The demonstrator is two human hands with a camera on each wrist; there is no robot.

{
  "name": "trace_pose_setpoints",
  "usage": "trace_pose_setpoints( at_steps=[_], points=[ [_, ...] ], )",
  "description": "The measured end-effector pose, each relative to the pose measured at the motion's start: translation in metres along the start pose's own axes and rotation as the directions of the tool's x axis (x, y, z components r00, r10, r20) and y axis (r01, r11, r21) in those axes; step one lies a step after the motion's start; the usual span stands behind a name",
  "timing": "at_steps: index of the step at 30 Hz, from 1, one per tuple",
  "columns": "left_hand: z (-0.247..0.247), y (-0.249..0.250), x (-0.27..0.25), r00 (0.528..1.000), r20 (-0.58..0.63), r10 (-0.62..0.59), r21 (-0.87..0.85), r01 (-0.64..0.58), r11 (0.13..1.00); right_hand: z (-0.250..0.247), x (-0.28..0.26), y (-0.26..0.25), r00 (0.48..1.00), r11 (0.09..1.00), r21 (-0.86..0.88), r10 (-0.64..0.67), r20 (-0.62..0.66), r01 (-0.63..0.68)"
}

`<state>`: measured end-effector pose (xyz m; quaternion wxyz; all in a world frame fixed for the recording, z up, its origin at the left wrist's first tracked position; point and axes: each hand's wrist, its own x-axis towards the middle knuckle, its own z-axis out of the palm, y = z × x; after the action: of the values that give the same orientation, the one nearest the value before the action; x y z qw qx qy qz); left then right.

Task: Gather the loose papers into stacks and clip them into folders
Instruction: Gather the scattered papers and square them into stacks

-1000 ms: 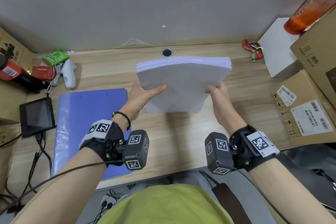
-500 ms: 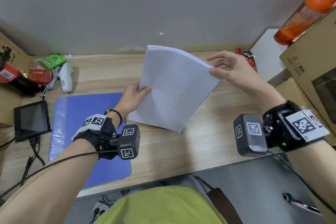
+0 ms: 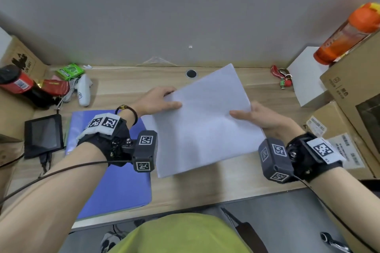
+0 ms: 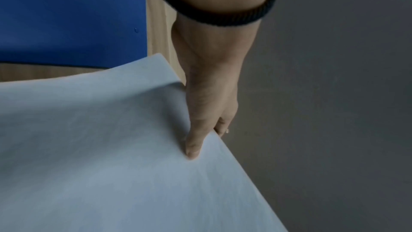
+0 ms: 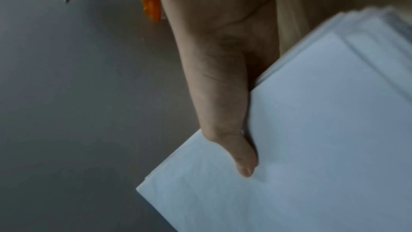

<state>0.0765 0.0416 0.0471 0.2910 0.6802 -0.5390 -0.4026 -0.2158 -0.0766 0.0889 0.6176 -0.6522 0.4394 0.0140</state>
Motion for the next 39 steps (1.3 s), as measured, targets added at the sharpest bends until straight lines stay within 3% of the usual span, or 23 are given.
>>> trace_pose_setpoints(
  at_steps=[3, 5, 6, 8, 11, 14, 16, 19, 21, 25, 27, 29, 31, 34, 36, 39],
  points=[
    [0.0, -0.025, -0.011, 0.987, -0.088, -0.131, -0.048, 0.127, 0.991, -0.009, -0.014, 0.013, 0.999, 0.988, 0.152, 0.034, -0.004, -0.033],
    [0.007, -0.049, -0.021, 0.934, -0.222, -0.28, -0.186, 0.241, 0.952, -0.013, -0.019, 0.023, 0.999, 0.977, 0.209, 0.036, -0.022, -0.031],
    [0.012, -0.063, -0.024, 0.888, -0.257, -0.382, -0.309, 0.299, 0.903, -0.014, -0.019, 0.028, 0.998, 0.971, 0.235, 0.048, -0.032, -0.039],
    [0.027, -0.084, -0.031, 0.829, -0.145, -0.54, -0.533, 0.395, 0.749, -0.009, -0.015, 0.041, 0.994, 0.962, 0.266, 0.087, -0.063, -0.067],
    [0.051, -0.108, -0.037, 0.845, 0.114, -0.523, -0.613, 0.474, 0.632, 0.008, -0.008, 0.063, 0.981, 0.955, 0.254, 0.179, -0.079, -0.154],
    [0.059, -0.09, -0.041, 0.865, 0.175, -0.471, -0.601, 0.473, 0.645, 0.027, -0.003, 0.081, 0.971, 0.932, 0.296, 0.232, -0.05, -0.207],
    [0.065, -0.08, -0.036, 0.861, 0.134, -0.491, -0.604, 0.464, 0.648, 0.038, 0.003, 0.09, 0.956, 0.922, 0.293, 0.285, -0.068, -0.254],
    [0.078, -0.064, -0.02, 0.82, 0.08, -0.566, -0.626, 0.483, 0.612, 0.045, 0.02, 0.098, 0.916, 0.913, 0.288, 0.35, -0.194, -0.288],
    [0.078, -0.046, -0.01, 0.827, 0.025, -0.561, -0.657, 0.436, 0.614, 0.043, 0.03, 0.089, 0.897, 0.911, 0.322, 0.349, -0.272, -0.257],
    [0.055, -0.005, 0.007, 0.906, -0.209, -0.367, -0.666, 0.143, 0.732, 0.017, 0.035, 0.046, 0.875, 0.938, 0.346, 0.157, -0.457, 0.012],
    [0.041, 0.009, 0.007, 0.904, -0.318, -0.285, -0.65, 0.011, 0.76, 0.001, 0.027, 0.032, 0.87, 0.93, 0.334, 0.033, -0.493, 0.154],
    [0.032, 0.011, 0.0, 0.903, -0.351, -0.247, -0.634, -0.035, 0.773, -0.01, 0.018, 0.031, 0.883, 0.92, 0.315, -0.063, -0.466, 0.232],
    [0.035, 0.0, -0.007, 0.916, -0.307, -0.259, -0.626, 0.011, 0.78, -0.016, 0.018, 0.043, 0.91, 0.93, 0.286, -0.103, -0.401, 0.231],
    [0.056, -0.022, -0.018, 0.918, -0.163, -0.362, -0.499, 0.24, 0.833, -0.003, 0.028, 0.081, 0.939, 0.932, 0.347, 0.025, -0.342, 0.102],
    [0.072, -0.034, -0.024, 0.888, -0.122, -0.443, -0.419, 0.358, 0.834, 0.013, 0.033, 0.103, 0.891, 0.921, 0.387, 0.138, -0.433, 0.045],
    [0.083, -0.038, -0.026, 0.841, -0.158, -0.518, -0.483, 0.391, 0.783, 0.031, 0.038, 0.115, 0.811, 0.909, 0.414, 0.2, -0.549, 0.056]
  ],
)
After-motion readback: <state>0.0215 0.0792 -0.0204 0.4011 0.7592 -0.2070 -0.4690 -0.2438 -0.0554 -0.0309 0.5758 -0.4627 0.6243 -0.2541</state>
